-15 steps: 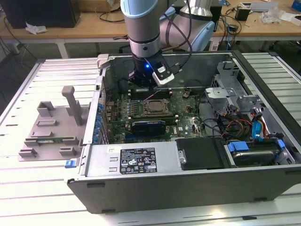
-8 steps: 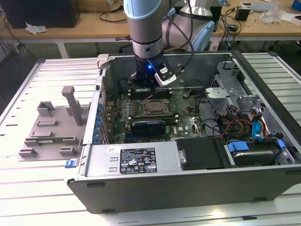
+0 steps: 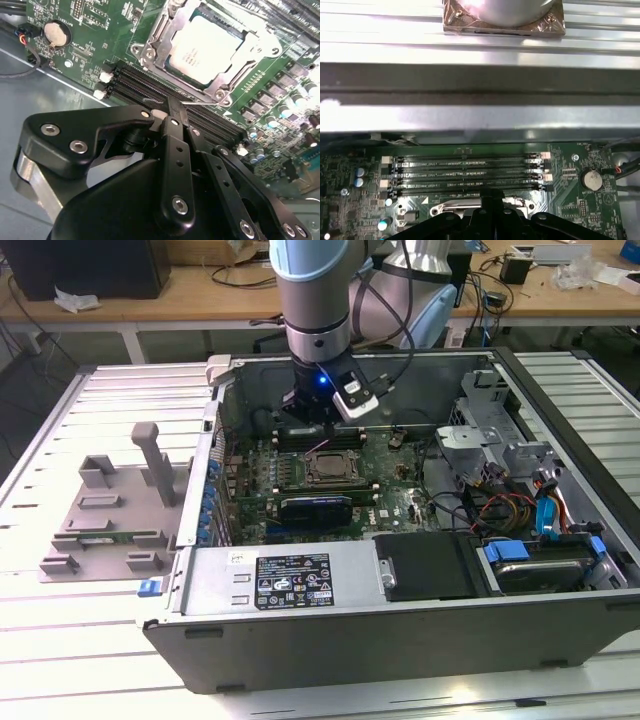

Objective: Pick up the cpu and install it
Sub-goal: 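Install the first cpu locking lever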

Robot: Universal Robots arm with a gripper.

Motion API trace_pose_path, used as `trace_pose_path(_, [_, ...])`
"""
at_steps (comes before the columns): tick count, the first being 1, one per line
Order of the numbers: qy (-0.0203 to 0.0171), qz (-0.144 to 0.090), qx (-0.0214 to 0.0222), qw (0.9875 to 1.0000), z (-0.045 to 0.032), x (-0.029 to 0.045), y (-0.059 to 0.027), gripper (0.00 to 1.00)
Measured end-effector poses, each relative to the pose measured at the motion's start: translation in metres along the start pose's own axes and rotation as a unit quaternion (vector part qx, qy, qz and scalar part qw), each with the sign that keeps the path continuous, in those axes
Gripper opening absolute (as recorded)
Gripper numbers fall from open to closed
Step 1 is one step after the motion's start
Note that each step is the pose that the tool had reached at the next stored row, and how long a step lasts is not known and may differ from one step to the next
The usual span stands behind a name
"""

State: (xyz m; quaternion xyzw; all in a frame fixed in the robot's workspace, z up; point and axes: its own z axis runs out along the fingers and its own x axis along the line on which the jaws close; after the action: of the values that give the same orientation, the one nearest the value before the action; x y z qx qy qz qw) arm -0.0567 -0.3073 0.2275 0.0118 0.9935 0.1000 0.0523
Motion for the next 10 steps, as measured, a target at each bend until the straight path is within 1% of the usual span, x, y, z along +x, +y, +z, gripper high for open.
trace_pose_path(1, [0.0000, 0.000, 0.0000, 1.0000, 0.0006, 0.0001, 0.0004, 0.11])
trace_pose_path(2, [-0.0008, 0.000, -0.0001, 1.0000, 0.0021, 0.0002, 0.0003, 0.11])
trace_pose_path(3, [-0.0037, -0.001, -0.0002, 1.0000, 0.0043, 0.0005, -0.0002, 0.11])
trace_pose_path(5, [-0.0064, -0.001, -0.0002, 1.0000, 0.0060, 0.0007, -0.0005, 0.11])
trace_pose_path(6, [-0.0088, -0.002, -0.0001, 1.0000, 0.0075, 0.0008, -0.0008, 0.11])
trace_pose_path(8, [-0.0113, -0.002, 0.0003, 0.9999, 0.0090, 0.0011, -0.0011, 0.11])
trace_pose_path(9, [-0.0141, -0.003, 0.0006, 0.9999, 0.0101, 0.0016, -0.0012, 0.11])
trace_pose_path(10, [-0.0179, -0.004, 0.0009, 0.9998, 0.0114, 0.0030, -0.0011, 0.11])
